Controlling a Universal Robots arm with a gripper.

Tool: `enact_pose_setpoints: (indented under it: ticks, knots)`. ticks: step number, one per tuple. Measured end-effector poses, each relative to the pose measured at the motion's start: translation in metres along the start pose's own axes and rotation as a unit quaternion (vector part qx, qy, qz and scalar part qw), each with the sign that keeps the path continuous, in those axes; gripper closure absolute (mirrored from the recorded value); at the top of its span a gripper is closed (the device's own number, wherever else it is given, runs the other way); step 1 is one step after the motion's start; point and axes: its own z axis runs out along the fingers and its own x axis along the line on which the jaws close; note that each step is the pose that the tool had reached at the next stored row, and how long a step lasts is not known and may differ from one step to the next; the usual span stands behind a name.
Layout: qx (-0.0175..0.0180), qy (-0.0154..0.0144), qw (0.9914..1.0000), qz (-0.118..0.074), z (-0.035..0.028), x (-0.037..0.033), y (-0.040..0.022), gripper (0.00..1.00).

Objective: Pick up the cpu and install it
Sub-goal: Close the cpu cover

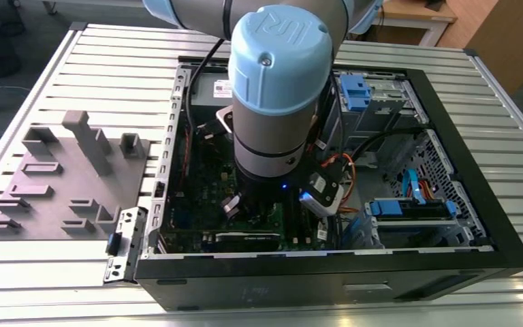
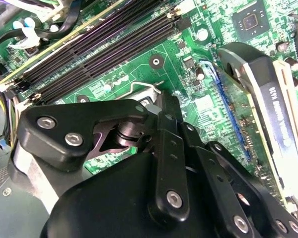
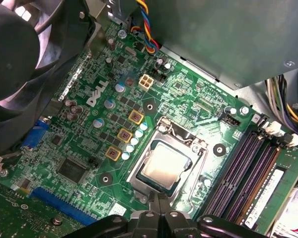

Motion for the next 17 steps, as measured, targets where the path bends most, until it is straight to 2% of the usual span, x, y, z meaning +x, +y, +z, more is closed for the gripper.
enact_pose_setpoints:
  ticks: [7, 13, 17]
  knots:
    - [-0.0009, -0.0006, 1.0, 0.0, 0.0, -0.0002, 0.0001, 0.89]
    - [-0.0012, -0.0008, 1.0, 0.0, -0.0088, -0.0011, 0.0005, 0.89]
    - [-0.0012, -0.0008, 1.0, 0.0, -0.0104, -0.0018, 0.001, 0.89]
